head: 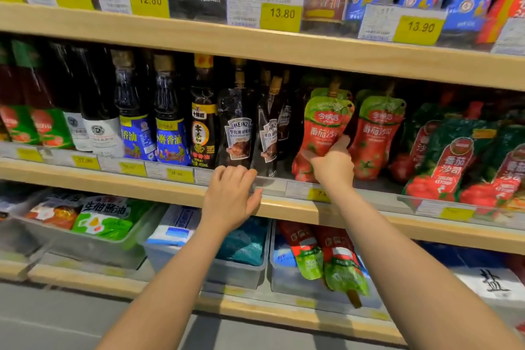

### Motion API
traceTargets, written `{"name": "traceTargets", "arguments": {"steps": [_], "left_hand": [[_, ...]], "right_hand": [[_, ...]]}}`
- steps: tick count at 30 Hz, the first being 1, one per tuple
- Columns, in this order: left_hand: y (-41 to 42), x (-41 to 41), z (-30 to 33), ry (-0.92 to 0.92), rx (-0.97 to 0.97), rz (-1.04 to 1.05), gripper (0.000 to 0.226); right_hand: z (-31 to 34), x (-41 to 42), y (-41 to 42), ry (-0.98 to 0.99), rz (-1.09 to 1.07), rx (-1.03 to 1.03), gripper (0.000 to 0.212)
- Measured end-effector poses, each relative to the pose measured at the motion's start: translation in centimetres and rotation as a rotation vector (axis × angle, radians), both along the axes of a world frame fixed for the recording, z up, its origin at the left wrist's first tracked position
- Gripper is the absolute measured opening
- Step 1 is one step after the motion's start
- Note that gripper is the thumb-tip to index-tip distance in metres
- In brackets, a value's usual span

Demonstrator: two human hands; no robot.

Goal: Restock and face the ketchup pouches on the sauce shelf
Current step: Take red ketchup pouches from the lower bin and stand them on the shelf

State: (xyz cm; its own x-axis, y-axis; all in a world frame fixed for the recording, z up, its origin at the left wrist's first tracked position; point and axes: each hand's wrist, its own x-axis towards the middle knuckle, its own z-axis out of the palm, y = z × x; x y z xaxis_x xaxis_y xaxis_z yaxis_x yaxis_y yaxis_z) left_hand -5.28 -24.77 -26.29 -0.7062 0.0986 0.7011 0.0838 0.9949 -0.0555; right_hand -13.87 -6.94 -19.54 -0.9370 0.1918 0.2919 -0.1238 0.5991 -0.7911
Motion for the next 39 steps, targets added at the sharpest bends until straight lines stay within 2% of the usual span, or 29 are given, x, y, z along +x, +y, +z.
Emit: {"name": "traceTargets", "arguments": {"steps": [3,7,11,14,17,25,31,33,36,39], "left_hand": [[0.1,0.2,0.2,-0.008,0.004,0.006,0.036],[0.2,0.1,0.1,-0.010,0.032,0.005,0.034],[0.2,-0.1,-0.2,0.004,0.055,0.005,0.034],[0.2,-0.3,-0.4,0.034,0.065,-0.014,0.033],[0.0,-0.6,-0.7,0.075,0.063,-0.024,0.031],[-0.3,-1.0,-1.4,0.153,0.049,-0.056,0.032],[-0.3,-0.8,-1.2,0.096,0.069,-0.043,0.033],[-0.1,-0.5,-0.6,0.043,0.118,-0.041,0.035],[0.3,0.3,-0.1,0.007,0.250,-0.064,0.043],[2.3,2.0,-0.3,0.060,0.352,-0.170,0.045]], "right_hand": [[0.1,0.6,0.1,-0.014,-0.010,0.010,0.084],[-0.1,1.1,1.1,0.113,-0.057,0.125,0.074],[0.0,0.0,0.9,-0.097,-0.021,0.052,0.070],[0.4,-0.9,0.2,-0.123,-0.049,-0.018,0.075],[0.9,-2.2,-0.4,-0.199,-0.078,0.031,0.085],[0.3,-4.1,-0.8,-0.181,-0.110,0.029,0.084],[1.1,-3.1,-0.5,-0.175,-0.078,0.038,0.088],[1.3,-1.5,0.6,-0.084,-0.033,0.032,0.082],[1.3,2.9,3.7,0.090,0.084,-0.001,0.060],[0.0,7.6,7.8,0.101,0.198,-0.040,0.037]]}}
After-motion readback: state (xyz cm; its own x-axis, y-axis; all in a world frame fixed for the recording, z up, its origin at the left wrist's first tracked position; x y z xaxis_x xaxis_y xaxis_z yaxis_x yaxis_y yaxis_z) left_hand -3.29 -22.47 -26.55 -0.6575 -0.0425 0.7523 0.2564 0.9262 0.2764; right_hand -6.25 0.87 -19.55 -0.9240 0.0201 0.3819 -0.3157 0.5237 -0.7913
